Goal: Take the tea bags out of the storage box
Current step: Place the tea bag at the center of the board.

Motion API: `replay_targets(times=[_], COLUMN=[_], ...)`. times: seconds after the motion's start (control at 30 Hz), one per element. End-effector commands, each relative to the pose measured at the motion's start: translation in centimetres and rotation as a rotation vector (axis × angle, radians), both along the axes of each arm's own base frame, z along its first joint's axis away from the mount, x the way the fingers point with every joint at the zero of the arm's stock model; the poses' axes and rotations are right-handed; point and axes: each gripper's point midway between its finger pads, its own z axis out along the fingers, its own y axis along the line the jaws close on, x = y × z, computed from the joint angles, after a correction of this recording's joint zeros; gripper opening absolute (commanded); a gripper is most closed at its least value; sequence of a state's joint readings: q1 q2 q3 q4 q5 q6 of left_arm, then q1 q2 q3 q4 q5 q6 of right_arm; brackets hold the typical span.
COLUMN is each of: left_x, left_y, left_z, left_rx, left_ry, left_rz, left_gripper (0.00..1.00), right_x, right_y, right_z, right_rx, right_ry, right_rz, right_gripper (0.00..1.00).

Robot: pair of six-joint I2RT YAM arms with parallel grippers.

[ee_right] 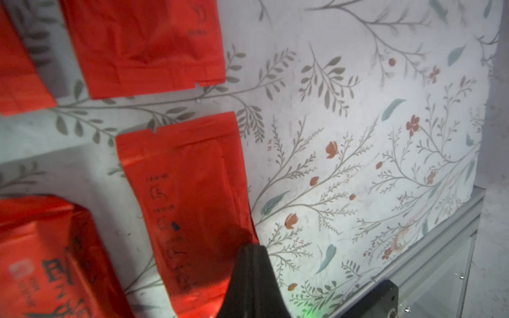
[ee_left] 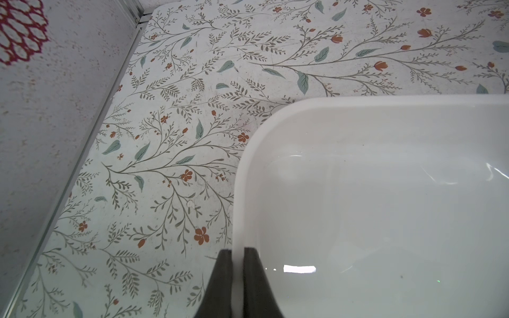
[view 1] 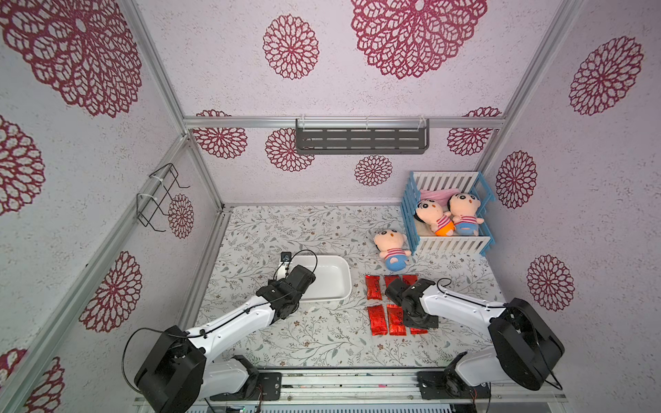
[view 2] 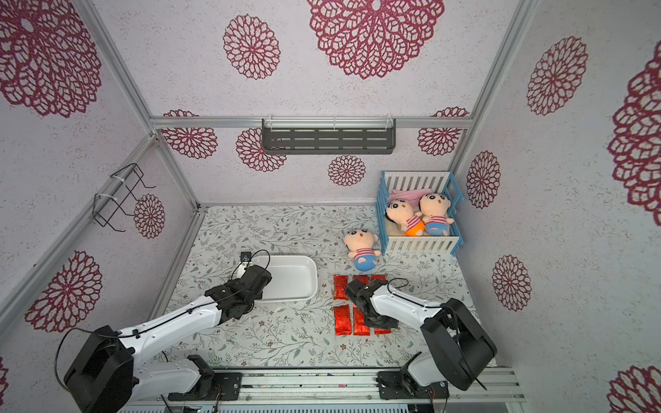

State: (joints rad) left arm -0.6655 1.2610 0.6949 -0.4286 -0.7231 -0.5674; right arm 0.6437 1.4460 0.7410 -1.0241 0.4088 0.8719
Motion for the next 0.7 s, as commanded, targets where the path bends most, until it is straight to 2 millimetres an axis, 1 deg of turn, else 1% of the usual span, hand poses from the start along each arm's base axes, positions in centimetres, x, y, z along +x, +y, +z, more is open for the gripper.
replay_targets(times=[0.0,0.13,0.4,0.47,0.67], left_x=[-0.03,-0.03,-0.05,-0.05,-0.07], left_y=[-0.55,-0.56,-0.61,-0.59,-0.58], left_z=[0.10,0.13,0.11,0.14,0.18], left_rx=[0.020,0.019,0.019,0.018,0.019], left_ry=[0.006,0.004,0.005,0.004,0.003], left_rz=[-0.030,-0.031,-0.033,-0.032,-0.033], left_gripper=[0.00,0.00,0.00,0.00,0.00], right_x=[1.34,1.37,1.42,1.46,1.48], right_y=[-0.57,-0.72,-0.66,-0.61,-0.62], right_z=[1.02,0.48,0.49,0.45,0.60], right_rx=[-0.065,-0.098,-0.095,-0.095,-0.091], right_ry=[-0.068,-0.041,-0.042,-0.040,-0.048], right_rz=[-0.032,-0.023,-0.020,-0.017,-0.021], right_gripper=[0.00,0.00,0.00,0.05,0.13])
